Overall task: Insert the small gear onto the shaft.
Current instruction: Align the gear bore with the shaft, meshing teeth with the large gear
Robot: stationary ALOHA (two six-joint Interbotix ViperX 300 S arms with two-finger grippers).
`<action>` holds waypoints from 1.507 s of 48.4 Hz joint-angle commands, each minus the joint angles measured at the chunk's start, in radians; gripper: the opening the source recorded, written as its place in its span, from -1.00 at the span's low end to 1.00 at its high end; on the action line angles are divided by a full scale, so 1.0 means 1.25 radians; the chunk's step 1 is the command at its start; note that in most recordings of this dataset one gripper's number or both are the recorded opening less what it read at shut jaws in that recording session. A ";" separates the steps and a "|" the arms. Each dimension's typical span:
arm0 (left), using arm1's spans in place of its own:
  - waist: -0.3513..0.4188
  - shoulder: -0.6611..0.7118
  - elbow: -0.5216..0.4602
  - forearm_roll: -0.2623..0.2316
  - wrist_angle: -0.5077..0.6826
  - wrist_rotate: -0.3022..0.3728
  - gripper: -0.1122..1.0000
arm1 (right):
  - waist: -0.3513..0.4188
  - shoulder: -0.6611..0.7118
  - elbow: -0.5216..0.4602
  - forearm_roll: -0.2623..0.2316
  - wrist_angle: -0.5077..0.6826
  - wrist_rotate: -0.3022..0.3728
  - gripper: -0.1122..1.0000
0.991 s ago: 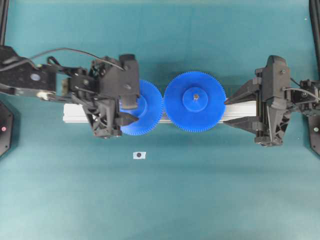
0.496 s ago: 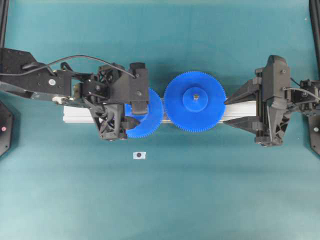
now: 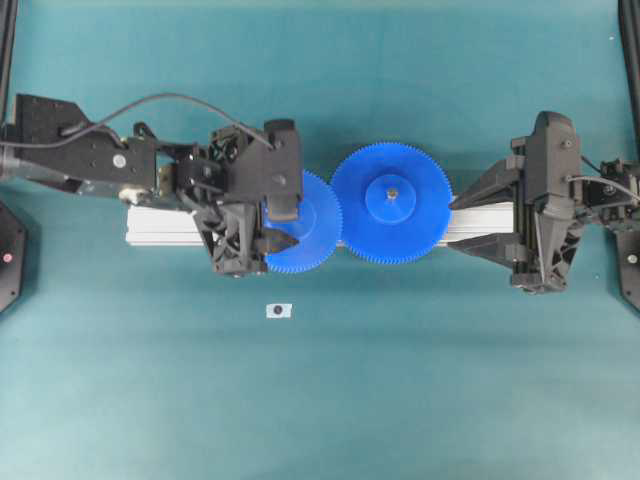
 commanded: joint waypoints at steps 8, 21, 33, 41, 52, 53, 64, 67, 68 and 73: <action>0.004 -0.039 0.010 0.001 0.069 0.000 0.49 | -0.001 -0.007 -0.005 0.000 -0.007 0.006 0.44; 0.004 -0.037 0.006 0.001 0.070 -0.002 0.49 | -0.001 -0.007 -0.002 0.001 -0.015 0.006 0.44; 0.002 -0.027 0.006 0.001 0.072 -0.009 0.49 | -0.001 -0.007 -0.004 0.002 -0.015 0.006 0.44; 0.013 -0.022 0.011 0.001 0.072 -0.002 0.49 | -0.001 -0.007 -0.002 0.002 -0.015 0.006 0.44; 0.018 -0.022 0.012 0.001 0.076 -0.002 0.49 | -0.001 -0.007 -0.004 0.001 -0.015 0.006 0.44; 0.018 -0.022 0.013 0.001 0.077 -0.002 0.49 | -0.001 -0.007 -0.004 0.001 -0.015 0.006 0.44; 0.006 -0.029 0.005 0.001 0.092 -0.011 0.49 | -0.001 -0.007 -0.002 0.002 -0.015 0.006 0.44; -0.002 -0.029 0.006 0.001 0.092 -0.011 0.49 | -0.001 -0.007 -0.002 0.002 -0.015 0.006 0.44; -0.006 -0.028 0.007 0.001 0.092 -0.012 0.49 | -0.001 -0.007 -0.002 0.002 -0.016 0.006 0.44; -0.021 -0.026 0.010 0.001 0.092 -0.022 0.49 | -0.001 -0.007 -0.002 0.001 -0.015 0.006 0.44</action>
